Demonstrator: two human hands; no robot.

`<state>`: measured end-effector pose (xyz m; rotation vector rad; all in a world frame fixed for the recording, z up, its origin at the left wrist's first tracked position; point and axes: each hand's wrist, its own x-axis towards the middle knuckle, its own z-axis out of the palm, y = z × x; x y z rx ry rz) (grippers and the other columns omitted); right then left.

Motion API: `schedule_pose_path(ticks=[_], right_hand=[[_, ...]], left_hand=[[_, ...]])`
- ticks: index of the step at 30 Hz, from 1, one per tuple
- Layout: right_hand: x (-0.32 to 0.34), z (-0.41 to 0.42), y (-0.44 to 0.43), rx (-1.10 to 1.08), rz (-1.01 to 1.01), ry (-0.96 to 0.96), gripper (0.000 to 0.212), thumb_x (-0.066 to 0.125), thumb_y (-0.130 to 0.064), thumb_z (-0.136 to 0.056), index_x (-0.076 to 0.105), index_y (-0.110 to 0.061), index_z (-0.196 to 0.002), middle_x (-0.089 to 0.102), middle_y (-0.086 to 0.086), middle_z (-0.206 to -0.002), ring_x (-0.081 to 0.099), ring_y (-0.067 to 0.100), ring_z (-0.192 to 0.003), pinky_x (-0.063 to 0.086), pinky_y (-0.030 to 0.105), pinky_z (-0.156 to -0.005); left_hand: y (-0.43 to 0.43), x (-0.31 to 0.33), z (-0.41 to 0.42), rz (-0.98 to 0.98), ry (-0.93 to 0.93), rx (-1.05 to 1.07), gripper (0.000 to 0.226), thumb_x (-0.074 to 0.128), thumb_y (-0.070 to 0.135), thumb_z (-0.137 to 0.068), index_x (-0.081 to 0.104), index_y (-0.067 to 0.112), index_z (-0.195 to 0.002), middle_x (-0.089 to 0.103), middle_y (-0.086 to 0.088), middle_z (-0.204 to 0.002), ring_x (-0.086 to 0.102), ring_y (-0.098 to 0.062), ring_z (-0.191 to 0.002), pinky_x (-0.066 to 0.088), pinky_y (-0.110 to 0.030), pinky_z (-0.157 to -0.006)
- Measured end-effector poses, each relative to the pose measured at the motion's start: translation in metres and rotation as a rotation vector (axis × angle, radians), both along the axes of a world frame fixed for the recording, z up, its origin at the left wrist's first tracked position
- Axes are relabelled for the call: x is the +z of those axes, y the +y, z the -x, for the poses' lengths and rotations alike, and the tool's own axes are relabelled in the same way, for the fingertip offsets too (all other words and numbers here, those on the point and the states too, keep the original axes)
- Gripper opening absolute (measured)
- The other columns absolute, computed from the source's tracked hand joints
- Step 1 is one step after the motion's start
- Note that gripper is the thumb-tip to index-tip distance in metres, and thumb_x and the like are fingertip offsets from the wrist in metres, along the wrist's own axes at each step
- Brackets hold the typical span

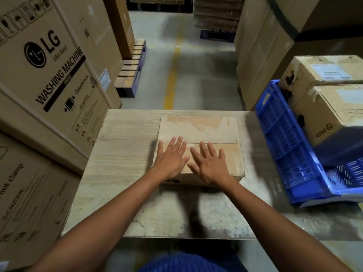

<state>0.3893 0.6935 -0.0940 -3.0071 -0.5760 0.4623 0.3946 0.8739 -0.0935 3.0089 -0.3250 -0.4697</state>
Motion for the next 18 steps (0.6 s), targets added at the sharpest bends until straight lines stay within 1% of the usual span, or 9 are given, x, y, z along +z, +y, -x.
schedule_pose_path(ticks=[2, 4, 5, 6, 9, 13, 14, 16, 18], right_hand=[[0.006, -0.008, 0.001, 0.016, 0.033, -0.040, 0.092, -0.011, -0.080, -0.082, 0.013, -0.034, -0.158, 0.016, 0.012, -0.165, 0.018, 0.035, -0.150, 0.023, 0.062, -0.111], [0.012, -0.018, 0.003, 0.036, 0.061, -0.096, 0.080, 0.009, -0.078, -0.088, 0.024, -0.031, -0.151, 0.035, 0.013, -0.149, 0.037, 0.037, -0.132, 0.036, 0.057, -0.099], [0.012, -0.022, 0.003, 0.045, 0.060, -0.118, 0.077, 0.016, -0.078, -0.089, 0.027, -0.030, -0.148, 0.040, 0.014, -0.143, 0.040, 0.037, -0.125, 0.038, 0.056, -0.095], [0.009, -0.023, 0.002, 0.057, 0.052, -0.138, 0.076, 0.018, -0.079, -0.089, 0.029, -0.030, -0.147, 0.042, 0.014, -0.139, 0.042, 0.037, -0.122, 0.039, 0.054, -0.094], [0.001, -0.021, -0.008, 0.095, -0.007, -0.171, 0.081, 0.012, -0.084, -0.085, 0.036, -0.033, -0.144, 0.041, 0.011, -0.140, 0.041, 0.036, -0.123, 0.034, 0.051, -0.098], [0.008, -0.030, -0.031, 0.139, -0.050, -0.080, 0.102, 0.012, -0.098, -0.071, 0.034, -0.037, -0.150, 0.031, 0.006, -0.155, 0.031, 0.031, -0.138, 0.030, 0.051, -0.109], [0.008, -0.031, -0.038, 0.126, -0.061, -0.092, 0.105, 0.010, -0.098, -0.071, 0.036, -0.035, -0.150, 0.031, 0.007, -0.157, 0.031, 0.032, -0.140, 0.029, 0.051, -0.111], [0.003, -0.026, -0.049, 0.051, -0.067, -0.146, 0.101, 0.007, -0.094, -0.078, 0.036, -0.032, -0.152, 0.027, 0.012, -0.162, 0.027, 0.035, -0.146, 0.023, 0.055, -0.116], [-0.003, -0.020, -0.052, -0.027, -0.056, -0.141, 0.091, 0.008, -0.086, -0.087, 0.023, -0.032, -0.159, 0.010, 0.013, -0.168, 0.009, 0.034, -0.154, 0.009, 0.058, -0.121]], left_hand=[[0.002, 0.001, -0.004, 0.008, -0.001, -0.030, 0.067, 0.018, 0.054, -0.105, 0.000, 0.021, -0.160, -0.014, 0.001, -0.167, -0.014, -0.019, -0.153, -0.004, -0.060, -0.121], [0.007, 0.001, -0.010, 0.035, -0.024, -0.086, 0.068, 0.021, 0.053, -0.105, 0.002, 0.019, -0.160, -0.012, 0.000, -0.167, -0.013, -0.017, -0.153, -0.005, -0.058, -0.121], [0.011, 0.000, -0.012, 0.045, -0.036, -0.118, 0.069, 0.022, 0.054, -0.105, 0.002, 0.018, -0.160, -0.011, 0.000, -0.168, -0.013, -0.016, -0.153, -0.006, -0.056, -0.122], [0.014, -0.002, -0.014, 0.046, -0.046, -0.148, 0.070, 0.022, 0.054, -0.104, 0.002, 0.018, -0.160, -0.010, 0.000, -0.168, -0.013, -0.015, -0.153, -0.006, -0.054, -0.123], [0.023, -0.008, -0.017, 0.036, -0.072, -0.241, 0.074, 0.021, 0.059, -0.102, 0.001, 0.017, -0.161, -0.012, -0.001, -0.167, -0.015, -0.015, -0.153, -0.006, -0.048, -0.124], [0.037, -0.009, -0.022, 0.024, -0.104, -0.356, 0.078, 0.018, 0.066, -0.100, 0.001, 0.020, -0.161, -0.014, -0.002, -0.166, -0.015, -0.015, -0.153, -0.005, -0.044, -0.125], [0.037, -0.010, -0.022, 0.024, -0.116, -0.334, 0.078, 0.017, 0.067, -0.099, 0.000, 0.022, -0.160, -0.015, -0.002, -0.166, -0.016, -0.016, -0.153, -0.005, -0.045, -0.125], [0.034, -0.013, -0.023, 0.021, -0.134, -0.195, 0.077, 0.016, 0.068, -0.098, -0.003, 0.026, -0.160, -0.017, -0.003, -0.165, -0.018, -0.017, -0.152, -0.005, -0.049, -0.124], [0.029, -0.016, -0.023, 0.007, -0.140, -0.060, 0.078, 0.015, 0.068, -0.098, -0.006, 0.024, -0.160, -0.019, -0.003, -0.165, -0.020, -0.018, -0.152, -0.006, -0.051, -0.123]])
